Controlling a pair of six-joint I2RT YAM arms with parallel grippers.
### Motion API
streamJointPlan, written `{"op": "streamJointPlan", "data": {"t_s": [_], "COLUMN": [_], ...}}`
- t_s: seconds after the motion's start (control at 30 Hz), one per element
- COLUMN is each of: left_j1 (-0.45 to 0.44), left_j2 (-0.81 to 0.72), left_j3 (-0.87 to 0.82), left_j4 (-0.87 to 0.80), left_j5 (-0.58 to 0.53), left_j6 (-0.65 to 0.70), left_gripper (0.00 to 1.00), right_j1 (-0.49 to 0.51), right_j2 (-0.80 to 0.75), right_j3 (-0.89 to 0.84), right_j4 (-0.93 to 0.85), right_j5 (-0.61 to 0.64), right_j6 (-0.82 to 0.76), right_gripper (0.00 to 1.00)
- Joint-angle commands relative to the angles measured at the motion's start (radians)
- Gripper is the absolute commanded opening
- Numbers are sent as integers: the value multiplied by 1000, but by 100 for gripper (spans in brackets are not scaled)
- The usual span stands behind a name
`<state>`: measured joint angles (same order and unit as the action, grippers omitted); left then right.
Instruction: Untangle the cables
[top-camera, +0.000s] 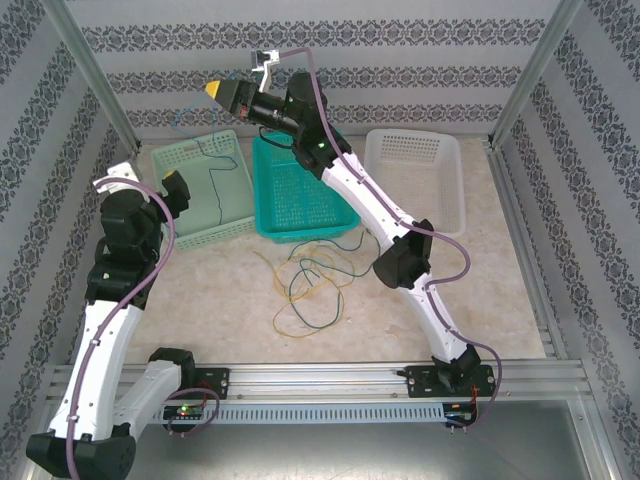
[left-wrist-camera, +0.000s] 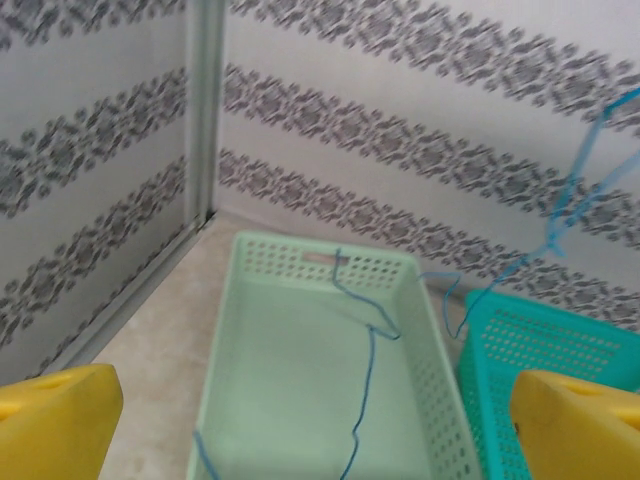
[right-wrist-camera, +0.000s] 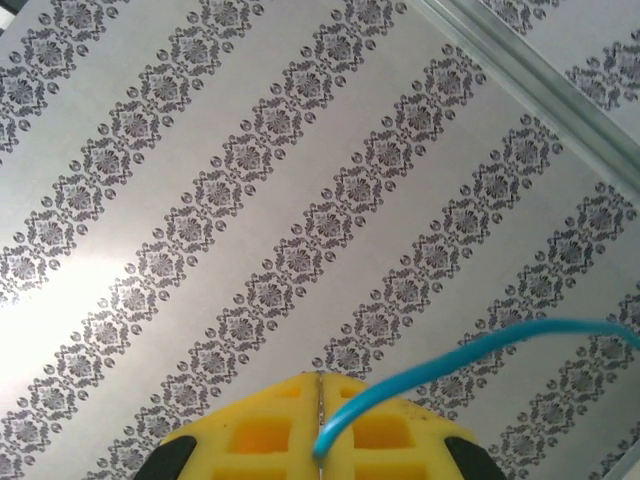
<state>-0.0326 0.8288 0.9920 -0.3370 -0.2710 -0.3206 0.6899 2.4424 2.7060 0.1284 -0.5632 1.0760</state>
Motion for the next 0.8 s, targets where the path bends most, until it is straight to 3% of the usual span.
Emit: {"op": "streamJointPlan", "data": {"t_s": [0.0,0.17,0.57,0.67,0.73,0.77], "left_j1": [32,59,91,92,94,94], "left_j2": [-10,-1,24,43,52,60], "left_j3": [-17,-33,-38,-31,-28,-28], "left_j4": [-36,-42,-53,-56,-56,-57], "left_j5": [-3,32,96,121,139,148], "left_j6": [-59,-72,-65,-63,-60,-60], "left_gripper": [100,100,100,100,100,100], "right_j1": [9,30,58,58,57,57], "right_j2": [64,177,248,258,276,287], "right_j3": [12,35,-122,-153,-145,-136], "right_j4": [103,183,118,110,97,90], "right_j5": [0,14,70,130,154,166], "right_j6": [98,212,232,247,262,274], "right_gripper": [0,0,0,24,33,46]}}
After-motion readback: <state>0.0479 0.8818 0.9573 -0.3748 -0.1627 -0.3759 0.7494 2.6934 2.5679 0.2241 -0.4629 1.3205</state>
